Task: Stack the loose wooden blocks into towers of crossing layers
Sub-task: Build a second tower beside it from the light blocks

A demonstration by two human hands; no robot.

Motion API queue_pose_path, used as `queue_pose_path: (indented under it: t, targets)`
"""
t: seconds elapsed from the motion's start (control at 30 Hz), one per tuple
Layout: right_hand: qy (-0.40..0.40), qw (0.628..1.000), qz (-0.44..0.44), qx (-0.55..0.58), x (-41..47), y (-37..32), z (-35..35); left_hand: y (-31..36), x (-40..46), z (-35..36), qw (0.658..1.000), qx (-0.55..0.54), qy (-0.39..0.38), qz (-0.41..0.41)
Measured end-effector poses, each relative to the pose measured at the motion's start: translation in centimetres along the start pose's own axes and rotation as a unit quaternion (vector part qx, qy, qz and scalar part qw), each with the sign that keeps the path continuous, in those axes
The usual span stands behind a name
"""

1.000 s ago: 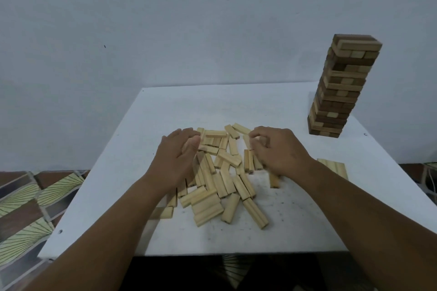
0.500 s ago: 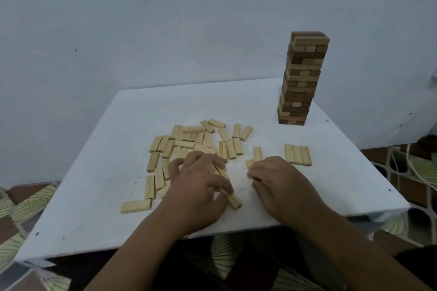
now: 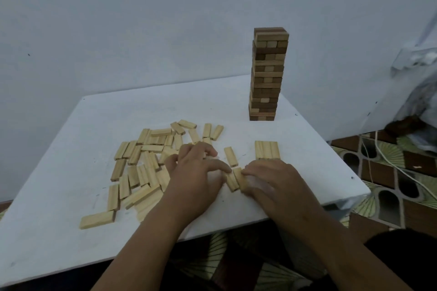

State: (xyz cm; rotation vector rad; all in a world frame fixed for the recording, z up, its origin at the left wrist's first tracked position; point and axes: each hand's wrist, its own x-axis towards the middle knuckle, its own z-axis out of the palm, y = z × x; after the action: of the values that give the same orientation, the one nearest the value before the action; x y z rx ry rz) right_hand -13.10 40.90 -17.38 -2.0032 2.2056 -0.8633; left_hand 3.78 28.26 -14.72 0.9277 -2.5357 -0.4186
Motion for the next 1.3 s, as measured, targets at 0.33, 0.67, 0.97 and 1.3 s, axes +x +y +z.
queue_pose_path:
  t: [0.33, 0.67, 0.97, 1.3]
  targets:
    - [0.000, 0.999, 0.016, -0.035, 1.8, 0.0, 0.6, 0.3, -1.8, 1.2, 0.991, 0.019, 0.061, 0.119]
    - [0.004, 0.999, 0.049, -0.001, 2.4, -0.7, 0.3, -0.8, -2.0, 1.0, 0.996, -0.032, -0.012, 0.079]
    - [0.058, 0.995, 0.017, -0.074, 1.8, -0.3, 0.2, 0.1, -1.8, 0.6, 0.999, -0.022, 0.014, 0.035]
    - [0.071, 0.995, 0.036, -0.063, 3.2, -1.0, 1.1, 0.6, -1.9, 0.3, 1.000, 0.020, 0.007, 0.009]
